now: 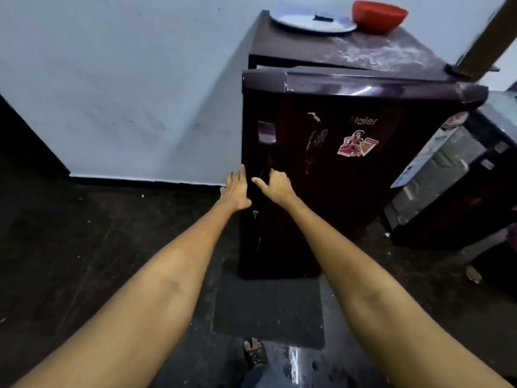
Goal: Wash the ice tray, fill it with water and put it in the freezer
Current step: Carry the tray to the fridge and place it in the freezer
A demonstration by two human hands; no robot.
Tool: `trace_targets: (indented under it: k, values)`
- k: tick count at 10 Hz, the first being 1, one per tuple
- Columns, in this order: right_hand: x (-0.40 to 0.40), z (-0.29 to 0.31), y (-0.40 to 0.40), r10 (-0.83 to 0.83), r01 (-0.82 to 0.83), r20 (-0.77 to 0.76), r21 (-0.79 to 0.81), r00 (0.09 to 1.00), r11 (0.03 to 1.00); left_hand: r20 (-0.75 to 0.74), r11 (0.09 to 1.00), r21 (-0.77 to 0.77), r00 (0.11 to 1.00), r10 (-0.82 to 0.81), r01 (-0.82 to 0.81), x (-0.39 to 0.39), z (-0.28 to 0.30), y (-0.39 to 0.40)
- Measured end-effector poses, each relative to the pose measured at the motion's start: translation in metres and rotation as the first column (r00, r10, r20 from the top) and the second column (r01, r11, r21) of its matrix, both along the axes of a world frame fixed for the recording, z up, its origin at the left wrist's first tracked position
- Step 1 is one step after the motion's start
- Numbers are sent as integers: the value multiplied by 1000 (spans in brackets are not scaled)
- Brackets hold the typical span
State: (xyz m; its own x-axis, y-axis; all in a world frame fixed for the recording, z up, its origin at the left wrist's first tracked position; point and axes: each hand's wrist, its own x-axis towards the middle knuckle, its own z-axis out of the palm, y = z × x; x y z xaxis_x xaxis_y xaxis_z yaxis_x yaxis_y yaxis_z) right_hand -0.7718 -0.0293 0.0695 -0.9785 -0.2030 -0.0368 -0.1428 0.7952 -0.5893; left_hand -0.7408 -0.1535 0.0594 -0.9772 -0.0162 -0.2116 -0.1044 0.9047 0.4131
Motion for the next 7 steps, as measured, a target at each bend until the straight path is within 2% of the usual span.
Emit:
trace_targets:
  k: [1, 3, 5, 6, 7]
  values:
    - [-38, -4, -7, 32, -31, -27, 30, 999, 999, 79, 999, -11, 996, 39, -38, -41, 1, 7]
    - [-64, -12, -6, 101, -95, -75, 77, 992, 992, 82, 988, 53, 987, 138, -143, -72, -15, 7]
    - [-39, -53, -22, -42, 32, -64, -149, 997, 988, -57, 969, 133, 974, 218, -209, -64, -38, 6]
    - [-7, -92, -29, -75, 78, 31, -79, 997, 994, -88, 954, 161, 959, 271, -254, -46, -58, -7]
    - [25, -119, -49, -3, -13, 205, 78, 979, 997, 4, 915, 201, 935, 356, -349, 5, -88, -34]
